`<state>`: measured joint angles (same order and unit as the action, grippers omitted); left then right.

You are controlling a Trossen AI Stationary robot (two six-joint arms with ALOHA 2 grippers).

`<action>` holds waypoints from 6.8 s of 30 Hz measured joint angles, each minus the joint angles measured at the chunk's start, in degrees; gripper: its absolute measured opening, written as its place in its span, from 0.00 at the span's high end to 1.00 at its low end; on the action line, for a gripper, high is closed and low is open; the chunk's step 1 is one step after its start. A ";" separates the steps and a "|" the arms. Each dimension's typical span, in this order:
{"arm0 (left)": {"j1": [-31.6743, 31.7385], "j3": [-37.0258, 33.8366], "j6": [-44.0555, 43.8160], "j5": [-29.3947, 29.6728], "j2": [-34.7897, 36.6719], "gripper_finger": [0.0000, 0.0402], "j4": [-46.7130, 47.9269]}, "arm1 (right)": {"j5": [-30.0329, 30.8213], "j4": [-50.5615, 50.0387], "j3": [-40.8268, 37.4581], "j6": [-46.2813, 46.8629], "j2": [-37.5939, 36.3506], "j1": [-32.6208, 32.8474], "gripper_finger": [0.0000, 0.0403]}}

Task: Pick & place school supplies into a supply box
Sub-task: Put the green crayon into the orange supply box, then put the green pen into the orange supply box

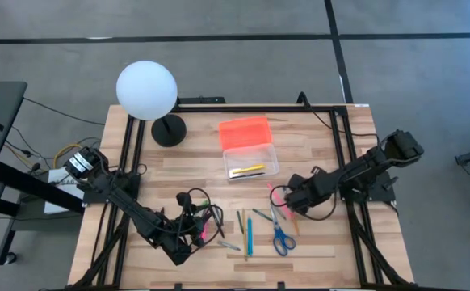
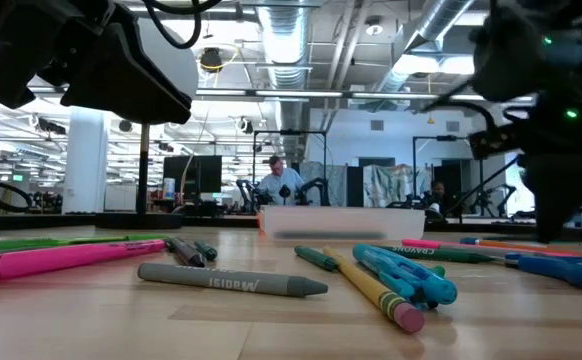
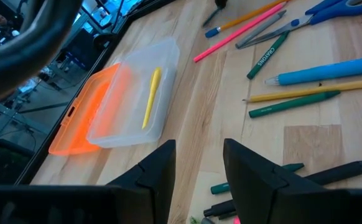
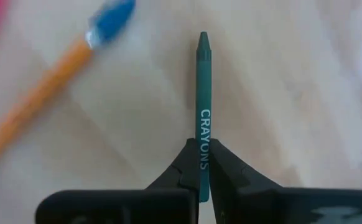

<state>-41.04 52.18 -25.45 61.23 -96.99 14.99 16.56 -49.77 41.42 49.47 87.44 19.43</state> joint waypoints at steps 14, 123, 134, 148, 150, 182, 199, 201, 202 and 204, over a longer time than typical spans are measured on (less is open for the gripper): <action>0.00 0.00 -2.91 0.00 0.00 0.68 3.31 | 12.46 -8.59 9.21 -3.24 -0.29 -0.44 1.00; 10.18 0.00 -28.93 -37.65 -1.20 0.68 18.53 | 21.04 64.93 -16.38 -58.90 -23.11 13.22 0.71; 12.04 0.26 -28.59 -43.25 -3.21 0.68 18.59 | 21.05 65.48 -16.38 -56.77 -20.31 13.19 0.71; 16.14 0.31 -28.23 -51.85 -3.26 0.86 21.50 | 21.01 65.24 -16.40 -56.26 -20.18 13.19 0.71; 16.52 0.31 -27.47 -52.18 -3.26 0.89 21.66 | 20.98 65.12 -16.40 -55.85 -20.18 13.19 0.71; 16.60 0.85 -22.10 -46.71 -3.51 0.94 24.45 | 20.84 64.91 -16.32 -54.99 -19.15 13.19 0.71; 18.98 10.67 -17.51 -30.05 -3.77 0.94 36.92 | 20.88 63.86 -16.32 -53.87 -18.78 13.19 0.71; 20.43 11.76 -15.07 -28.37 -3.76 0.94 36.75 | 20.89 63.86 -16.32 -53.82 -18.78 13.19 0.71; 21.25 12.25 -13.54 -27.29 -3.76 0.94 36.15 | 20.89 63.86 -16.32 -53.70 -18.78 13.19 0.71; 23.24 13.19 -9.53 -25.50 -3.71 0.93 33.82 | 20.89 63.84 -16.32 -53.34 -18.78 13.19 0.71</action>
<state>-17.79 65.38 -34.98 35.73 -100.70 48.82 37.45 14.07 25.10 -3.88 68.66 32.62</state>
